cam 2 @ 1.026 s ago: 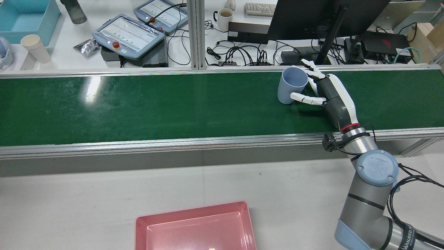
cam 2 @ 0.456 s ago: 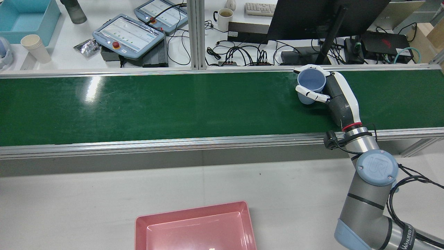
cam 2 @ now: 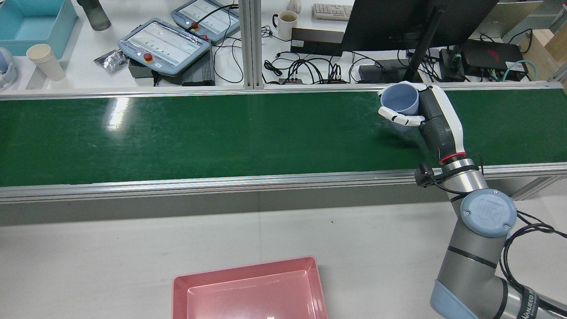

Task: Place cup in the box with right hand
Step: 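Lift the blue cup off the belt with the right hand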

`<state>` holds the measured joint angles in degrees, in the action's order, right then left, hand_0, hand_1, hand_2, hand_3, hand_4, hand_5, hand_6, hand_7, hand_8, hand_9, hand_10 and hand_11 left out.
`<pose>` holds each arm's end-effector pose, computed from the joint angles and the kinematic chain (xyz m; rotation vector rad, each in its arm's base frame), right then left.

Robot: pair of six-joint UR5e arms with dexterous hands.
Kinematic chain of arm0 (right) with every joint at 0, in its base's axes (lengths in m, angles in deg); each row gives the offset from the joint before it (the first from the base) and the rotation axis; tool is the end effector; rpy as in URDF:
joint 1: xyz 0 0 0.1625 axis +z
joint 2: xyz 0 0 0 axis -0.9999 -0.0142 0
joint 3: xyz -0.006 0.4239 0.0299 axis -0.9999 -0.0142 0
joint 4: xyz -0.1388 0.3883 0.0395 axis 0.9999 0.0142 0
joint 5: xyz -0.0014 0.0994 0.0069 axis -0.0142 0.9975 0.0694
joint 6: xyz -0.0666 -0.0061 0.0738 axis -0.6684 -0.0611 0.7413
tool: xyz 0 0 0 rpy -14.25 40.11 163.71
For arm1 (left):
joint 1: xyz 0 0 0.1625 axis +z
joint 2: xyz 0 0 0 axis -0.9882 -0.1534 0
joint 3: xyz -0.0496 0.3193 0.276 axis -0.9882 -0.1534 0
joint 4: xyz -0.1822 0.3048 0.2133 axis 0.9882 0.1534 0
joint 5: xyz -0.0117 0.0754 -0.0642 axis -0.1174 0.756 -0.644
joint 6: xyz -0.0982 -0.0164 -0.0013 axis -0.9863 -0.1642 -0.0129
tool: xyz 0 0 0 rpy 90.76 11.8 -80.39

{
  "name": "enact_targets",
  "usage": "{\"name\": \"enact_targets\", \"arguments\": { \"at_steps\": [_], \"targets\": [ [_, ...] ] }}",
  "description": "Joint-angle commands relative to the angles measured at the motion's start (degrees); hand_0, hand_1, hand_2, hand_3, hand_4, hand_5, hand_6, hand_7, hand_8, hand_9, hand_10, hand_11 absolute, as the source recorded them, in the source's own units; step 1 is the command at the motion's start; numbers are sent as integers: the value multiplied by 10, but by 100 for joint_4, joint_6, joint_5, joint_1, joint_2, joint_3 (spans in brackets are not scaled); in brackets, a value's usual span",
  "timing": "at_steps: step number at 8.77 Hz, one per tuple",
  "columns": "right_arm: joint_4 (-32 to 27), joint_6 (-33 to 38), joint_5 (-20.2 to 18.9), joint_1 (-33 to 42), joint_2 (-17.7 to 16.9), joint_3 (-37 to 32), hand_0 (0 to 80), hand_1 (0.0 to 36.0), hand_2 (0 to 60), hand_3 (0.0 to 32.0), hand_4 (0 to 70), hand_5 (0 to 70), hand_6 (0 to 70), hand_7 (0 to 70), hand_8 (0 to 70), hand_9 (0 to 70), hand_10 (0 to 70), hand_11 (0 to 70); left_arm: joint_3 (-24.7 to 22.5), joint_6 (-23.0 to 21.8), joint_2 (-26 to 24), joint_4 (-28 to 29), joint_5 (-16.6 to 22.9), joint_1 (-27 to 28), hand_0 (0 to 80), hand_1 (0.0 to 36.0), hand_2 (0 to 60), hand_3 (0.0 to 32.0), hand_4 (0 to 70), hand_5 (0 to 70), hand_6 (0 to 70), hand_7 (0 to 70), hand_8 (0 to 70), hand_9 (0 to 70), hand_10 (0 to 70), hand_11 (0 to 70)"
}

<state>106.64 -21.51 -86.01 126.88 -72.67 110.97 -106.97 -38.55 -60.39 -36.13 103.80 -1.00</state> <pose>-0.2798 -0.4837 0.4415 0.3731 -2.2563 1.8723 -0.0357 -0.5573 0.5414 -0.3764 2.0466 -2.0086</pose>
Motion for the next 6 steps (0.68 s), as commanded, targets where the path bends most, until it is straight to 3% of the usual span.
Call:
{"name": "enact_targets", "arguments": {
  "at_steps": [1,3,6],
  "targets": [
    [186,-276,4,28,76,976,417,360,600,0,559,252,543,700,700,700,700,700,0,0,0,0,0,0,0,0,0,0,0,0,0,0,0,0,0,0],
    [169,-636,-48,-172,120,1486,429,360,600,0,559,237,526,700,700,700,700,700,-9,0,0,0,0,0,0,0,0,0,0,0,0,0,0,0,0,0],
    [125,-1768,-4,-1584,689,1841,430,360,600,0,594,218,507,700,700,700,700,700,-9,0,0,-9,0,0,0,0,0,0,0,0,0,0,0,0,0,0]
  ]
}}
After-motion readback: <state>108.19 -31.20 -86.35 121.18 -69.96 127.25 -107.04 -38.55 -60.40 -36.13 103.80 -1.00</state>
